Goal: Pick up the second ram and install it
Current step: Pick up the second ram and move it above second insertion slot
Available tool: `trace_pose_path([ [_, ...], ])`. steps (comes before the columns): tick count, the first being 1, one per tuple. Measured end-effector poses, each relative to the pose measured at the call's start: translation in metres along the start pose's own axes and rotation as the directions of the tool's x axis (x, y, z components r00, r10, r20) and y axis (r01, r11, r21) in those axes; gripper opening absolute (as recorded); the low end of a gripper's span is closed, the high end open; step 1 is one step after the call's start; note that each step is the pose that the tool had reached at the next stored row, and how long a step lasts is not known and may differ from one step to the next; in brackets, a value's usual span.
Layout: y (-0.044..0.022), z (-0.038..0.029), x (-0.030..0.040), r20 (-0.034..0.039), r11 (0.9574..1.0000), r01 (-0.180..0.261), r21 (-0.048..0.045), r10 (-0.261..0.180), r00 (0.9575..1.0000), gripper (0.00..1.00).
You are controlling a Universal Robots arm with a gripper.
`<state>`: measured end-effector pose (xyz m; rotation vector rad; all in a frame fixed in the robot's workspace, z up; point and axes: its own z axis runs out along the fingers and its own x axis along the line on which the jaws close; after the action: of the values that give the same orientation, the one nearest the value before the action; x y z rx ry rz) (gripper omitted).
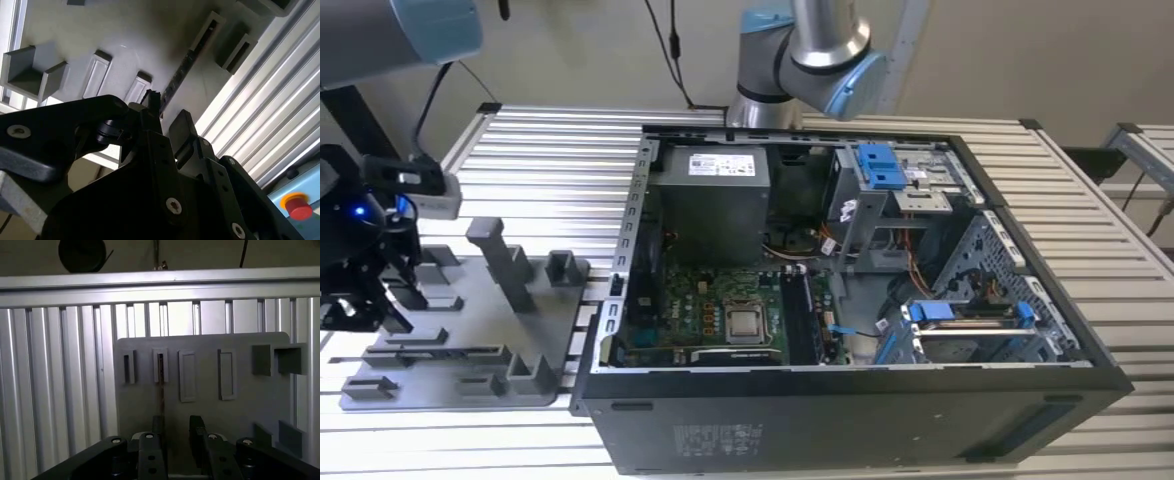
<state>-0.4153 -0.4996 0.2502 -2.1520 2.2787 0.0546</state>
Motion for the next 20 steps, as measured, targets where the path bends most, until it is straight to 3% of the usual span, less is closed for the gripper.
trace_pose_path([
  [4,-0.0002,0.0048,0.0003,0.0000,0.9999,0.010,0.0039,-0.010,1.0000,0.36],
  [10,-0.0001,0.0090,0.0009,-0.0001,0.9989,0.042,0.0183,-0.042,0.9991,0.36],
  [20,0.0014,0.0223,0.0033,-0.0002,0.9987,0.047,0.0189,-0.047,0.9989,0.36],
])
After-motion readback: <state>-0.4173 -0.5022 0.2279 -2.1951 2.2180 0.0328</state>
